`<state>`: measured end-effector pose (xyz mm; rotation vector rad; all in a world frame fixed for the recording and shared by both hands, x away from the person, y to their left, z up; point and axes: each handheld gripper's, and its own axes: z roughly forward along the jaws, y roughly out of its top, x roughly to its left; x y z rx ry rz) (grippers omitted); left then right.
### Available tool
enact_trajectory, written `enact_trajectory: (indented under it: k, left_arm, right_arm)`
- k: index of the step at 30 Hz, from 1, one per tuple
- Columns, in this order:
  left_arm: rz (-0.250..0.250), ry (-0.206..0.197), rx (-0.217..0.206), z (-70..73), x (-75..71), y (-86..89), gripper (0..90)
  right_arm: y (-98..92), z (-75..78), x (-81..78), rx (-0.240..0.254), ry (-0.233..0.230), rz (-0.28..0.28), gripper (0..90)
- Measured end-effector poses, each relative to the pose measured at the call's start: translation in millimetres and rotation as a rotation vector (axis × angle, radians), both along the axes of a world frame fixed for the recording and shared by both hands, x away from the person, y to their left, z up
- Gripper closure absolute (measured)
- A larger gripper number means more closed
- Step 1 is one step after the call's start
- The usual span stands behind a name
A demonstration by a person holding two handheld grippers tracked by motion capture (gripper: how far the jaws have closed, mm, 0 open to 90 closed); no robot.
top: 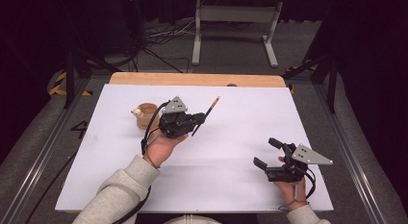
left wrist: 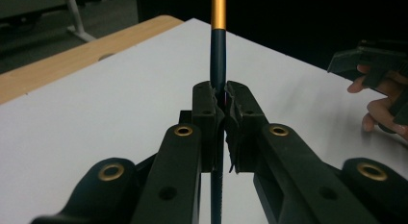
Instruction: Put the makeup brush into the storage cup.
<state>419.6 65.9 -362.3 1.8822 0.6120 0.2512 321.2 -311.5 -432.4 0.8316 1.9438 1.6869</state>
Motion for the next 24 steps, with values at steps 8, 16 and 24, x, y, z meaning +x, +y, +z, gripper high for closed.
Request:
enact_trajectory:
  k: [8, 16, 24]
  left_arm:
    - [0.011, -0.065, -0.076, -1.0, -0.9, 12.2, 83.3]
    - [0.026, -0.102, -0.145, 0.5, 0.1, 24.4, 83.3]
    - [0.059, -0.118, -0.194, 4.2, 6.1, 36.9, 83.2]
  right_arm:
    - [-0.2, 0.1, -0.2, 0.002, 0.001, 0.000, 4.9]
    - [0.3, 0.1, -0.1, 0.003, -0.001, 0.003, 4.9]
    - [0.6, -0.1, 0.0, 0.001, -0.001, 0.004, 4.9]
